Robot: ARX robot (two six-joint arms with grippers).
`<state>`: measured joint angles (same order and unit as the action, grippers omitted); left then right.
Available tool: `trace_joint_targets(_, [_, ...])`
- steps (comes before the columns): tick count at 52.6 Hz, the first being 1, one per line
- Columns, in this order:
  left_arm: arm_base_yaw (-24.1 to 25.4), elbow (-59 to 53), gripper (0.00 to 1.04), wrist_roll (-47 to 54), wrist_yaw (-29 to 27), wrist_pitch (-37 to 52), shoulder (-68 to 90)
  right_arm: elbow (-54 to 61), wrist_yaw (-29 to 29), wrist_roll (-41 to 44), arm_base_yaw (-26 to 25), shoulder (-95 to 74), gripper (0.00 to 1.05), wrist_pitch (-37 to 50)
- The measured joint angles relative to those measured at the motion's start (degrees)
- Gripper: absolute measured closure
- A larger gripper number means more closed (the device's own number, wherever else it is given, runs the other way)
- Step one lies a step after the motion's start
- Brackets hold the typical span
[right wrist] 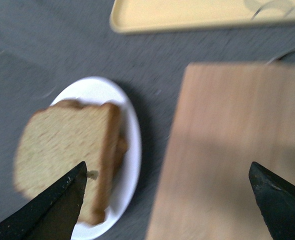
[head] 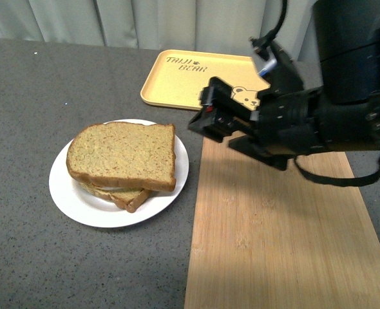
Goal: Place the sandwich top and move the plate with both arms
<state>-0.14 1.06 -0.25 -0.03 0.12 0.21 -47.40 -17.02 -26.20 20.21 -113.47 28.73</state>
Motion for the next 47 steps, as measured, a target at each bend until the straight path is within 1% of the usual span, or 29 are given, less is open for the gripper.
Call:
trace_joint_targets(2, [0.0, 0.0, 0.07, 0.0, 0.02, 0.0, 0.0, 2.08, 6.4, 2.45, 0.33, -1.11, 0.18, 6.95])
trace_joint_targets(3, [0.0, 0.0, 0.07, 0.0, 0.09, 0.0, 0.02, 4.13, 10.82, 6.05, 0.46, -1.97, 0.23, 12.39])
trace_joint_targets(4, [0.0, 0.0, 0.07, 0.0, 0.11, 0.0, 0.02, 4.9, 12.04, 6.95, 0.44, -2.19, 0.25, 14.1])
trace_joint_targets(5, [0.0, 0.0, 0.07, 0.0, 0.09, 0.0, 0.0, 6.56, 14.53, 7.85, 0.39, -2.49, 0.29, 17.38])
trace_joint_targets(7, [0.0, 0.0, 0.07, 0.0, 0.07, 0.0, 0.0, 11.02, 20.22, 12.94, 0.09, -2.47, 0.38, 24.94])
trace_joint_targets(10, [0.0, 0.0, 0.07, 0.0, -0.02, -0.02, 0.02, 15.1, 25.31, 16.15, -0.92, -0.98, 0.47, 32.7])
trace_joint_targets(11, [0.0, 0.0, 0.07, 0.0, 0.0, -0.02, 0.0, 15.82, 26.14, 16.79, -1.14, -0.55, 0.49, 34.07])
trace_joint_targets(12, [0.0, 0.0, 0.07, 0.0, -0.04, -0.02, -0.04, 17.49, 27.93, 18.4, -1.79, 0.77, 0.54, 37.07])
trace_joint_targets(15, [0.0, 0.0, 0.07, 0.0, -0.02, -0.02, -0.04, 20.55, 30.47, 20.81, -2.97, 3.61, 0.62, 42.49])
trace_joint_targets(16, [0.0, 0.0, 0.07, 0.0, -0.02, -0.02, -0.02, 21.09, 30.73, 21.14, -3.21, 4.22, 0.64, 43.41])
trace_joint_targets(19, [0.0, 0.0, 0.07, 0.0, 0.0, -0.02, -0.02, 24.15, 31.15, 22.43, -4.63, 7.48, 0.75, 47.76])
trace_joint_targets(22, [0.0, 0.0, 0.07, 0.0, 0.04, -0.02, -0.02, 26.29, 31.04, 23.23, -5.62, 9.4, 0.83, 49.94])
trace_joint_targets(23, [0.0, 0.0, 0.07, 0.0, 0.04, -0.02, -0.02, 26.75, 31.04, 23.28, -5.79, 9.77, 0.85, 50.29])
trace_joint_targets(24, [0.0, 0.0, 0.07, 0.0, 0.02, -0.02, -0.02, 27.67, 31.04, 23.41, -6.1, 10.56, 0.89, 50.8])
trace_joint_targets(27, [0.0, 0.0, 0.07, 0.0, 0.04, -0.02, -0.02, 29.03, 31.02, 23.47, -6.58, 11.82, 0.99, 51.08])
trace_joint_targets(29, [0.0, 0.0, 0.07, 0.0, 0.04, -0.02, -0.02, 30.86, 29.22, 24.35, -7.72, 13.88, 1.04, 50.97])
trace_joint_targets(32, [0.0, 0.0, 0.07, 0.0, 0.04, -0.02, -0.07, 35.01, 26.77, 25.09, -9.18, 18.8, 1.04, 49.86])
trace_joint_targets(36, [0.0, 0.0, 0.07, 0.0, -0.17, -0.11, 0.04, 39.12, 25.99, 25.57, -10.8, 26.05, 1.04, 47.93])
trace_joint_targets(47, [0.0, 0.0, 0.07, 0.0, 0.0, -0.11, -0.11, 43.45, 23.69, 25.92, -13.55, 38.21, 1.04, 40.89])
